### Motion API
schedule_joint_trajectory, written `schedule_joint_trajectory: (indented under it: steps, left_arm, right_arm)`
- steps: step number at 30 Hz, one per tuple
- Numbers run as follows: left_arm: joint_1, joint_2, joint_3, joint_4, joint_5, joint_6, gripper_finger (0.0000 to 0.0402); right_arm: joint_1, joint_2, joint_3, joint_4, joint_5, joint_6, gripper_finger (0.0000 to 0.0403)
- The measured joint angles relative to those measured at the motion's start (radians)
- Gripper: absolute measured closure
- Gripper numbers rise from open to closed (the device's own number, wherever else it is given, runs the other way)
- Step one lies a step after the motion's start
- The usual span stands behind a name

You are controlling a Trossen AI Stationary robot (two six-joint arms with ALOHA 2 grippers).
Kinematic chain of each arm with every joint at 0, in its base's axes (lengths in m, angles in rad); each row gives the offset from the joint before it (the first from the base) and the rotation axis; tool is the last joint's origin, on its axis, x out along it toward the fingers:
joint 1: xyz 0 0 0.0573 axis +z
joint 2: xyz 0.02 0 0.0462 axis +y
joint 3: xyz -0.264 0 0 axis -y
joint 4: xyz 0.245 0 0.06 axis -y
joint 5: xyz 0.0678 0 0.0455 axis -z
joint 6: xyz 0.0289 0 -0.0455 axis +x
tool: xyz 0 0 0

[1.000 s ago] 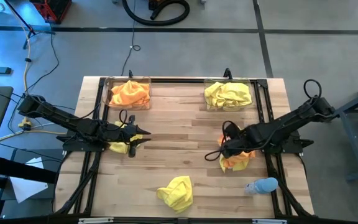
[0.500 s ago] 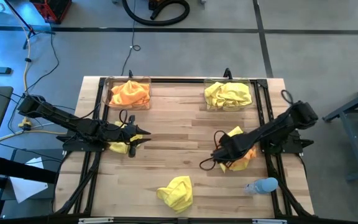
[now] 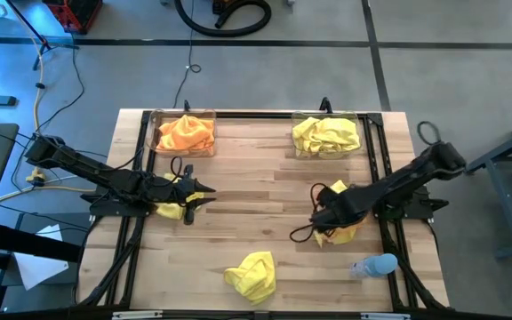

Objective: Sort microfiber towel by color & place in baskets
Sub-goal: Put the orange microfiber cloth into the left transparent bin

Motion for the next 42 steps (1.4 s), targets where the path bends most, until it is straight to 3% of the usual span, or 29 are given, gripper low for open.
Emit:
schedule_joint_trajectory:
  steps: [5,8,14,17,20,23,25,32,37,42]
  left_arm:
    - [0.0,0.0,0.0,0.003,-0.002,0.0,0.0296]
    - [0.0,0.0,0.0,0.048,-0.057,-0.014,0.0295]
    - [0.0,0.029,0.0,0.056,-0.099,-0.106,0.0267]
    - [0.0,0.084,0.0,0.061,-0.13,-0.132,0.0237]
    - [0.0,0.153,0.0,0.113,-0.23,-0.136,0.0203]
    - [0.007,0.211,-0.001,0.245,-0.383,-0.045,0.018]
    - [0.016,0.233,-0.001,0.339,-0.411,0.027,0.0176]
    - [0.04,0.265,-0.001,0.586,-0.189,0.106,0.0174]
    - [0.059,0.298,0.012,0.633,-0.177,0.079,0.0174]
    - [0.073,0.37,0.107,0.624,-0.176,0.096,0.0174]
  right_arm:
    - [0.043,-0.139,0.051,-0.016,0.229,0.013,0.0393]
    - [0.045,-0.197,0.08,-0.015,0.337,0.012,0.0397]
    - [-0.013,-0.222,0.124,0.11,0.421,-0.155,0.0399]
    - [-0.068,-0.207,0.125,0.274,0.403,-0.319,0.0401]
    - [-0.129,-0.175,0.125,0.451,0.333,-0.488,0.04]
    - [-0.188,-0.128,0.125,0.6,0.261,-0.633,0.0401]
    - [-0.227,-0.092,0.125,0.688,0.222,-0.706,0.0402]
    - [-0.321,0.013,0.125,0.962,0.117,-0.867,0.0402]
    - [-0.341,0.059,0.125,1.203,0.038,-0.961,0.0402]
    - [-0.34,0.075,0.125,1.349,0.011,-1.025,0.0402]
